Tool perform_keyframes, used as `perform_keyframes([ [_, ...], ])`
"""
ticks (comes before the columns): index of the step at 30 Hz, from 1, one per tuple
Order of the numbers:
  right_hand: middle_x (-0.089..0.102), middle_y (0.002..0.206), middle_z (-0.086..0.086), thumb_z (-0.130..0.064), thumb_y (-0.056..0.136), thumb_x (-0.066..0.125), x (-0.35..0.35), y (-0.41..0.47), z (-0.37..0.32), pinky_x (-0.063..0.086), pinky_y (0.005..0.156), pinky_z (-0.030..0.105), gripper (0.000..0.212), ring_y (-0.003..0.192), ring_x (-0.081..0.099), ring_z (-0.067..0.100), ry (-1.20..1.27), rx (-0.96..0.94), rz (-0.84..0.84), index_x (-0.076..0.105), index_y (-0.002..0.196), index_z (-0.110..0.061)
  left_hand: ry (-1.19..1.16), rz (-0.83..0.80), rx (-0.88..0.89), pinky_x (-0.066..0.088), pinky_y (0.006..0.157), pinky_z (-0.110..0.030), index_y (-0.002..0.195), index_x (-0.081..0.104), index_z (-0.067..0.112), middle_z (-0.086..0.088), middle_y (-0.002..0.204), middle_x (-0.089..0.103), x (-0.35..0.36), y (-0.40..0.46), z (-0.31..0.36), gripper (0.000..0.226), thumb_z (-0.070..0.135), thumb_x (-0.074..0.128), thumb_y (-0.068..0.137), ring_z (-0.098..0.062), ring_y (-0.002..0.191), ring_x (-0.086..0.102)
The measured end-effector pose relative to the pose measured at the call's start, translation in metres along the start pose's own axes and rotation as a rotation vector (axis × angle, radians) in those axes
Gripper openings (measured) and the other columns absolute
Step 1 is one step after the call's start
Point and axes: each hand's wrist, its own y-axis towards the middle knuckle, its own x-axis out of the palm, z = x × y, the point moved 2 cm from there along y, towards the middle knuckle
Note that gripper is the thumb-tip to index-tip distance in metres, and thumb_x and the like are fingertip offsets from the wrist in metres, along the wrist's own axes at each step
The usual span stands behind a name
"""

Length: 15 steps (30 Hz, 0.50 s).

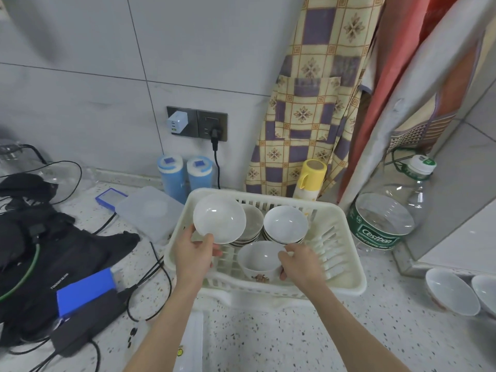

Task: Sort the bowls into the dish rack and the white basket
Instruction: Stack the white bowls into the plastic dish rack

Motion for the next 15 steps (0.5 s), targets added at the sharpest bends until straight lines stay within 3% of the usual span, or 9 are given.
perform_keyframes([
  [4,0.067,0.049,-0.001,-0.02,0.081,0.049,0.003,0.005,0.0,0.056,0.063,0.033,0.023,0.063,0.067,0.021,-0.011,0.01,-0.024,0.068,0.083,-0.008,0.021,0.009,0.008,0.045,0.036,-0.021,0.114,0.055,0.027,0.006,0.062,0.073,0.001,0.002,-0.001,0.031,0.009,0.056,0.089,-0.014,0.054,0.072],
  [7,0.067,0.048,0.002,-0.018,0.08,0.048,0.006,0.009,0.001,0.056,0.067,0.038,0.025,0.059,0.064,0.021,0.0,0.023,-0.036,0.063,0.077,0.002,0.021,0.014,0.014,0.048,0.037,-0.022,0.112,0.056,0.025,0.006,0.061,0.073,0.002,0.003,-0.002,0.029,0.007,0.056,0.088,-0.015,0.053,0.071],
  [9,0.068,0.049,0.001,-0.018,0.08,0.048,0.008,0.011,0.003,0.057,0.069,0.039,0.021,0.065,0.067,0.023,0.015,0.032,-0.059,0.064,0.077,-0.005,0.011,0.021,0.012,0.048,0.037,-0.021,0.111,0.056,0.025,0.006,0.061,0.073,0.002,0.002,-0.003,0.029,0.007,0.055,0.089,-0.014,0.052,0.071],
  [15,0.068,0.05,-0.006,-0.023,0.078,0.048,0.015,0.013,0.01,0.053,0.067,0.028,0.033,0.071,0.066,0.01,-0.02,0.054,-0.105,0.062,0.108,-0.017,-0.013,0.034,0.023,0.047,0.038,-0.018,0.091,0.055,0.039,0.003,0.059,0.072,0.002,0.002,-0.002,0.031,0.008,0.054,0.088,-0.014,0.05,0.07],
])
